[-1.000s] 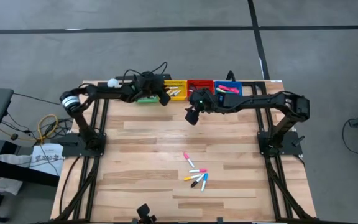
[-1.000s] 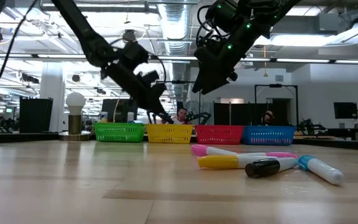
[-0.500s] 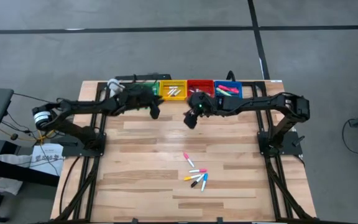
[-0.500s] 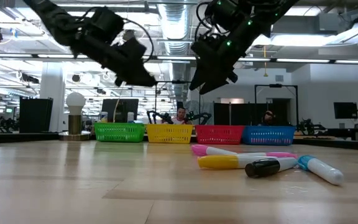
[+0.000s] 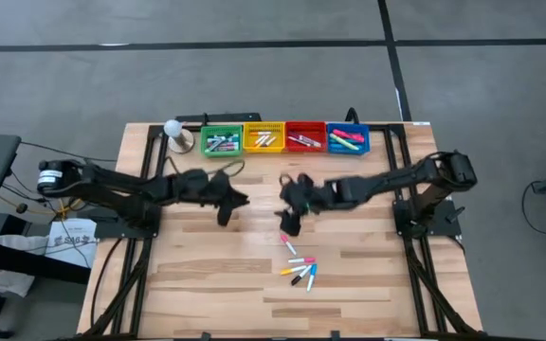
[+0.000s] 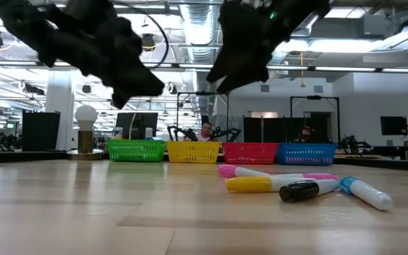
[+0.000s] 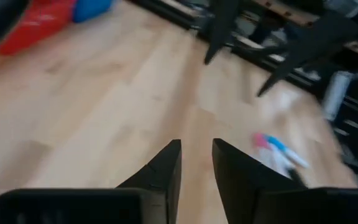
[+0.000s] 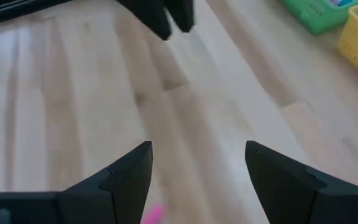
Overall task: Pick & Place Markers
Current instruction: Put the pink highlighter pen into the yellow basket
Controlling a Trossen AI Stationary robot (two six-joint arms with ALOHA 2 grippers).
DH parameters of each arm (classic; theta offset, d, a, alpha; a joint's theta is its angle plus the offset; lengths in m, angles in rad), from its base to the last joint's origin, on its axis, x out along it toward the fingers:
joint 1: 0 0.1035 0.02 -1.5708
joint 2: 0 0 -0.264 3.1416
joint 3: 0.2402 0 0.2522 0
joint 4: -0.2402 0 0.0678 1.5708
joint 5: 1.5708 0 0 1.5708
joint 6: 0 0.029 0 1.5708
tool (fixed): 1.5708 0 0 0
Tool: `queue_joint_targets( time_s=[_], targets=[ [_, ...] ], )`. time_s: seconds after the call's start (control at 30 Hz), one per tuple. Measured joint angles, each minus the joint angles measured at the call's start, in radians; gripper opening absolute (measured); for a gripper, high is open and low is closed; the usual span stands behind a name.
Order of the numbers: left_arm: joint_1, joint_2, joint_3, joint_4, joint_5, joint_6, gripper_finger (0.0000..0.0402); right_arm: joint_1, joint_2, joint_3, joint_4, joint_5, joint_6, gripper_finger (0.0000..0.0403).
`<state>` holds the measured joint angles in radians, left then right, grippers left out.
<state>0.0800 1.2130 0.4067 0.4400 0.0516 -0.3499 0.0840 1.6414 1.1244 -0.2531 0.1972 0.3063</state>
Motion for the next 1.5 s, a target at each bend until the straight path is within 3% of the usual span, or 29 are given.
queue_joint_targets(
  time_s=[0.13,0.23,0.47,0.63,0.73,0.83,0.9,1.0,1.17,1.5],
  targets=[
    [-0.137,-0.03,-0.001,0.001,-0.051,-0.104,0.0083,0.115,0.0,0.0,-0.001,0.128,0.148,0.0232],
    [-0.252,-0.035,-0.001,-0.001,-0.117,-0.183,0.0076,0.183,0.0,0.0,-0.004,0.151,0.314,0.022],
    [-0.582,-0.027,-0.001,-0.002,-0.474,-0.293,0.0042,0.339,0.0,0.0,-0.021,0.247,0.54,0.0195],
    [-0.747,-0.027,-0.001,0.012,-0.526,-0.377,0.002,0.402,0.016,-0.002,0.003,0.248,0.553,0.0185],
    [-0.811,-0.027,-0.001,0.017,-0.505,-0.412,0.0011,0.404,0.042,0.002,0.031,0.253,0.663,0.0184],
    [-0.836,-0.027,-0.001,0.018,-0.38,-0.416,0.0008,0.399,0.089,-0.002,0.047,0.251,0.79,0.0185],
    [-0.838,-0.027,-0.001,0.018,-0.353,-0.415,0.001,0.399,0.122,-0.001,0.074,0.242,0.821,0.0183],
    [-0.829,-0.027,-0.001,0.032,-0.394,-0.361,0.0019,0.402,0.155,-0.003,0.146,0.193,0.792,0.0178],
    [-0.828,-0.027,-0.001,0.093,-0.453,-0.169,0.0048,0.418,0.144,0.002,0.369,0.196,0.568,0.017],
    [-0.824,-0.027,-0.001,0.189,-0.531,-0.109,0.0096,0.352,0.144,0.086,0.148,0.165,0.508,0.0141]
  ],
)
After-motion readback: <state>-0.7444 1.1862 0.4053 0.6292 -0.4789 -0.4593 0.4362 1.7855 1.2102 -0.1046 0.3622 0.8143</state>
